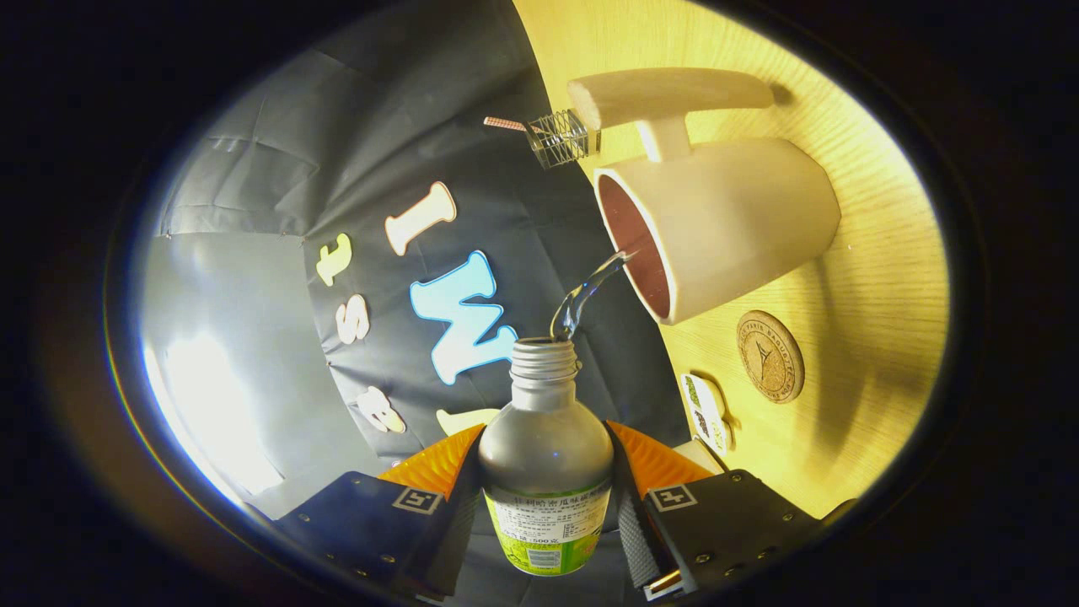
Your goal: Take the bottle from table, then pour the juice into the cup, finally place the bottle on the coaster
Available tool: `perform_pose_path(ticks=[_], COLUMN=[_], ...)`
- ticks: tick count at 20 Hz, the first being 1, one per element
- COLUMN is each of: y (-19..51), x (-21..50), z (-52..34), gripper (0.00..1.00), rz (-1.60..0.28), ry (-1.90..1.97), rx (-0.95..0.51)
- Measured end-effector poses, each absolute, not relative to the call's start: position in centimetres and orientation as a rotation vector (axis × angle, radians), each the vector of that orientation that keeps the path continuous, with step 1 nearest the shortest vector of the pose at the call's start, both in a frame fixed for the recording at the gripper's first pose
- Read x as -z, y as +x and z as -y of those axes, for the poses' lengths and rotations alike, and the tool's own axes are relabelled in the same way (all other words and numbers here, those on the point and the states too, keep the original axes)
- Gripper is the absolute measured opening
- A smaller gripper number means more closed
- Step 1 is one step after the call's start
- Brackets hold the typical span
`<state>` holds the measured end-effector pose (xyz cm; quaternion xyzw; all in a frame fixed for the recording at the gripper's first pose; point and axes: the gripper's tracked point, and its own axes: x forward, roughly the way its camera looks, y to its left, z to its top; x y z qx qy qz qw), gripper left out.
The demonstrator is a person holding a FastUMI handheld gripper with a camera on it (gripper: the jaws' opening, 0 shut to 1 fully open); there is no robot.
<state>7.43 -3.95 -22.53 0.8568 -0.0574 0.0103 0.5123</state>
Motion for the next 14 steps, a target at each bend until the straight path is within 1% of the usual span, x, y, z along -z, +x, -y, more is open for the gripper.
perform_pose_path(ticks=[14], y=[8.2], x=[22.8], z=[5.3], gripper=[0.73], rz=[0.164], ry=[2.154], rx=[0.008])
